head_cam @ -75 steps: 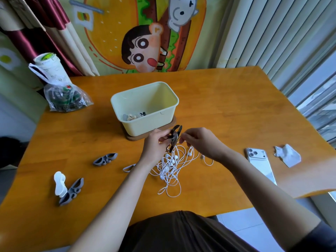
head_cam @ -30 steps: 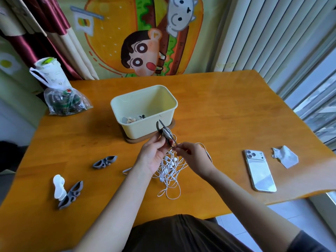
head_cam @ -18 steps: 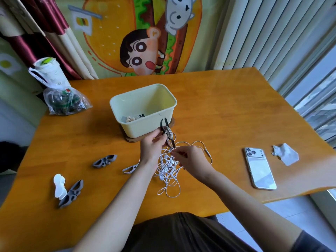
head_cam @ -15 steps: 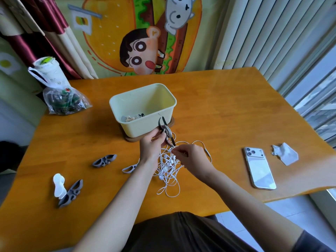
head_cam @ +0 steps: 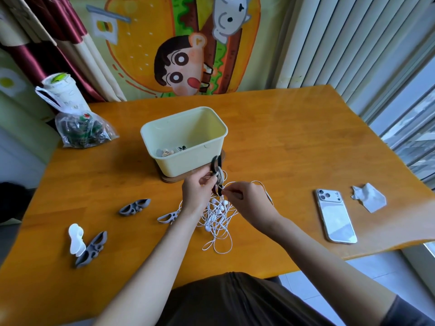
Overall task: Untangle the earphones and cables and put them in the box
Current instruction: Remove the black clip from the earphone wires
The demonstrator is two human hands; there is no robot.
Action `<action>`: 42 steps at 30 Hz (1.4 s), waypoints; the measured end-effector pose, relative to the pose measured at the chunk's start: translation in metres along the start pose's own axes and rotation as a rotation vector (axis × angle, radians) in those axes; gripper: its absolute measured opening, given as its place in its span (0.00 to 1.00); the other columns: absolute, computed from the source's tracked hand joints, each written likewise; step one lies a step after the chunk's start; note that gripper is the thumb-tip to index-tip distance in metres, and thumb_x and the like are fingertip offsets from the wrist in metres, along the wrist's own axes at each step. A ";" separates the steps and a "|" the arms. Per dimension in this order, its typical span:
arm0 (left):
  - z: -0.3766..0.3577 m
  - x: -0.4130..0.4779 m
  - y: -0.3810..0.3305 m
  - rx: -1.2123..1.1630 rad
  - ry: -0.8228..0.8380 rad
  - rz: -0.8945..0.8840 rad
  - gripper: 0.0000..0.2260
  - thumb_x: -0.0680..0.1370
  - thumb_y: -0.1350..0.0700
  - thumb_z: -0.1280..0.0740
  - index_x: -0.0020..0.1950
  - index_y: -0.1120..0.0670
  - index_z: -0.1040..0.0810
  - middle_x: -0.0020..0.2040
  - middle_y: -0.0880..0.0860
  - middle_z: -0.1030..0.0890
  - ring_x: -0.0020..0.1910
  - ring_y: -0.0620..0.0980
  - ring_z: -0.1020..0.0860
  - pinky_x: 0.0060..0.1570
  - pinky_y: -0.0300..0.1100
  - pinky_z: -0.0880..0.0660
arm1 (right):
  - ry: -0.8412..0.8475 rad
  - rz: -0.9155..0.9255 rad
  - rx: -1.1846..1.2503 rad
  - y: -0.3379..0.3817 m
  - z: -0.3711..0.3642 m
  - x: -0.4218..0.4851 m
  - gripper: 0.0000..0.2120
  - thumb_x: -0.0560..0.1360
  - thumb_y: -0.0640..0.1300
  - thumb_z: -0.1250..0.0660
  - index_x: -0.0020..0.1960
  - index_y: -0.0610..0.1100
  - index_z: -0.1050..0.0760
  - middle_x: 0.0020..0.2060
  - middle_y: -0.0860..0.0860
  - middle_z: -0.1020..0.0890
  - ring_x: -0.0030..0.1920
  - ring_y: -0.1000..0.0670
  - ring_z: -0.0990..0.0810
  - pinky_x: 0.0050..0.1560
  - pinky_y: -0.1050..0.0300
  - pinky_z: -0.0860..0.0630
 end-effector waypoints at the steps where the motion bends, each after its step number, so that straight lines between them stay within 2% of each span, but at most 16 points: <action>1: -0.004 0.001 -0.004 0.145 0.058 -0.063 0.13 0.77 0.66 0.34 0.56 0.53 0.18 0.45 0.52 0.21 0.47 0.51 0.21 0.50 0.39 0.25 | -0.007 0.002 -0.004 0.000 0.003 0.001 0.08 0.77 0.39 0.35 0.47 0.37 0.18 0.27 0.62 0.32 0.31 0.69 0.28 0.33 0.74 0.33; 4: -0.021 -0.002 -0.001 0.396 0.256 -0.111 0.16 0.78 0.66 0.35 0.64 0.55 0.22 0.51 0.56 0.24 0.49 0.51 0.24 0.46 0.33 0.32 | -0.002 0.017 -0.062 -0.003 0.010 0.003 0.07 0.76 0.39 0.34 0.48 0.38 0.19 0.33 0.54 0.23 0.30 0.61 0.27 0.33 0.74 0.33; 6: -0.028 -0.005 0.001 0.464 0.350 -0.119 0.16 0.79 0.65 0.37 0.66 0.54 0.24 0.54 0.56 0.25 0.52 0.51 0.25 0.46 0.30 0.35 | 0.000 0.026 -0.114 -0.007 0.013 0.005 0.06 0.75 0.39 0.33 0.47 0.39 0.19 0.41 0.47 0.19 0.36 0.55 0.25 0.34 0.71 0.32; 9: -0.037 -0.011 0.003 0.479 0.451 -0.112 0.17 0.80 0.65 0.39 0.66 0.52 0.24 0.57 0.56 0.25 0.56 0.52 0.26 0.49 0.31 0.35 | 0.010 0.042 -0.195 -0.010 0.015 0.008 0.07 0.76 0.41 0.34 0.49 0.39 0.21 0.46 0.45 0.21 0.46 0.46 0.23 0.43 0.61 0.29; 13: -0.038 -0.014 0.003 0.499 0.506 -0.118 0.15 0.80 0.64 0.40 0.65 0.53 0.23 0.59 0.56 0.26 0.59 0.52 0.27 0.54 0.35 0.34 | 0.044 0.125 -0.402 -0.008 0.010 0.011 0.12 0.78 0.45 0.36 0.53 0.37 0.24 0.55 0.42 0.25 0.55 0.42 0.28 0.56 0.52 0.30; 15: -0.036 -0.015 0.000 0.464 0.508 -0.142 0.16 0.80 0.65 0.40 0.64 0.54 0.23 0.57 0.56 0.26 0.58 0.52 0.27 0.56 0.38 0.31 | 0.119 0.040 -0.331 -0.014 0.006 0.012 0.10 0.79 0.45 0.39 0.54 0.38 0.27 0.54 0.42 0.23 0.52 0.43 0.25 0.50 0.52 0.29; 17: -0.033 -0.016 -0.004 0.443 0.507 -0.170 0.16 0.80 0.67 0.41 0.64 0.55 0.22 0.55 0.55 0.26 0.55 0.51 0.26 0.56 0.40 0.29 | 0.187 -0.032 -0.264 -0.019 0.002 0.012 0.08 0.80 0.46 0.40 0.52 0.41 0.29 0.48 0.43 0.20 0.41 0.45 0.26 0.39 0.54 0.31; 20: -0.030 -0.019 -0.009 0.389 0.480 -0.221 0.15 0.79 0.68 0.41 0.61 0.57 0.21 0.54 0.54 0.26 0.53 0.51 0.25 0.55 0.43 0.26 | 0.192 -0.044 -0.171 -0.019 0.000 0.013 0.05 0.79 0.45 0.39 0.47 0.45 0.32 0.43 0.44 0.19 0.38 0.48 0.26 0.37 0.56 0.32; 24: -0.023 -0.021 -0.016 0.332 0.363 -0.286 0.16 0.78 0.70 0.38 0.60 0.57 0.20 0.57 0.54 0.27 0.53 0.46 0.26 0.52 0.26 0.30 | 0.113 -0.072 0.007 -0.021 0.003 0.013 0.05 0.78 0.42 0.37 0.45 0.43 0.31 0.45 0.43 0.20 0.41 0.49 0.22 0.35 0.66 0.30; 26: -0.019 -0.022 -0.022 0.321 0.262 -0.344 0.17 0.76 0.71 0.37 0.61 0.56 0.20 0.58 0.54 0.27 0.52 0.42 0.27 0.52 0.24 0.31 | 0.044 -0.059 0.060 -0.018 0.007 0.011 0.05 0.78 0.41 0.36 0.45 0.41 0.31 0.43 0.45 0.22 0.37 0.58 0.24 0.34 0.72 0.31; 28: -0.014 -0.022 -0.024 0.278 0.151 -0.355 0.21 0.74 0.70 0.33 0.65 0.54 0.24 0.58 0.52 0.28 0.51 0.42 0.27 0.53 0.26 0.30 | -0.023 -0.062 0.094 -0.018 0.010 0.009 0.05 0.78 0.40 0.36 0.44 0.42 0.30 0.42 0.46 0.22 0.34 0.60 0.27 0.35 0.73 0.31; 32: 0.002 -0.020 -0.020 0.186 -0.073 -0.229 0.20 0.72 0.64 0.27 0.60 0.54 0.30 0.55 0.51 0.30 0.48 0.45 0.27 0.45 0.23 0.32 | -0.134 -0.110 0.134 -0.030 0.014 0.008 0.05 0.77 0.42 0.35 0.44 0.43 0.29 0.41 0.46 0.20 0.36 0.55 0.26 0.34 0.69 0.32; 34: 0.004 -0.022 -0.009 0.110 -0.124 -0.059 0.15 0.74 0.61 0.29 0.55 0.54 0.33 0.51 0.52 0.28 0.45 0.47 0.27 0.39 0.25 0.31 | -0.181 -0.118 0.145 -0.032 0.016 0.008 0.05 0.77 0.42 0.35 0.44 0.43 0.28 0.38 0.48 0.21 0.35 0.56 0.26 0.33 0.70 0.32; 36: -0.003 -0.026 0.015 -0.035 -0.078 0.235 0.14 0.77 0.56 0.31 0.55 0.56 0.34 0.49 0.53 0.27 0.45 0.49 0.27 0.37 0.28 0.29 | -0.211 -0.132 0.183 -0.032 0.019 0.007 0.05 0.77 0.42 0.35 0.44 0.43 0.28 0.36 0.51 0.21 0.35 0.56 0.25 0.33 0.69 0.31; 38: -0.015 -0.032 0.034 -0.234 0.004 0.487 0.14 0.78 0.51 0.33 0.58 0.57 0.31 0.49 0.53 0.25 0.46 0.49 0.25 0.41 0.38 0.25 | -0.216 -0.160 0.232 -0.033 0.018 0.006 0.05 0.77 0.42 0.35 0.44 0.43 0.27 0.35 0.53 0.21 0.37 0.50 0.22 0.33 0.65 0.29; 42: -0.031 -0.034 0.028 -0.470 0.117 0.543 0.11 0.80 0.53 0.36 0.57 0.59 0.23 0.47 0.53 0.19 0.45 0.50 0.21 0.46 0.49 0.23 | -0.191 -0.210 0.266 -0.033 0.009 0.004 0.05 0.77 0.44 0.35 0.44 0.43 0.27 0.35 0.50 0.19 0.39 0.44 0.19 0.39 0.49 0.24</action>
Point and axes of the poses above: each hand's wrist, its own x-axis towards the middle knuckle, its own z-axis out of the back of the hand, y = z × x, the point moved 8 cm from there along x, towards the middle knuckle
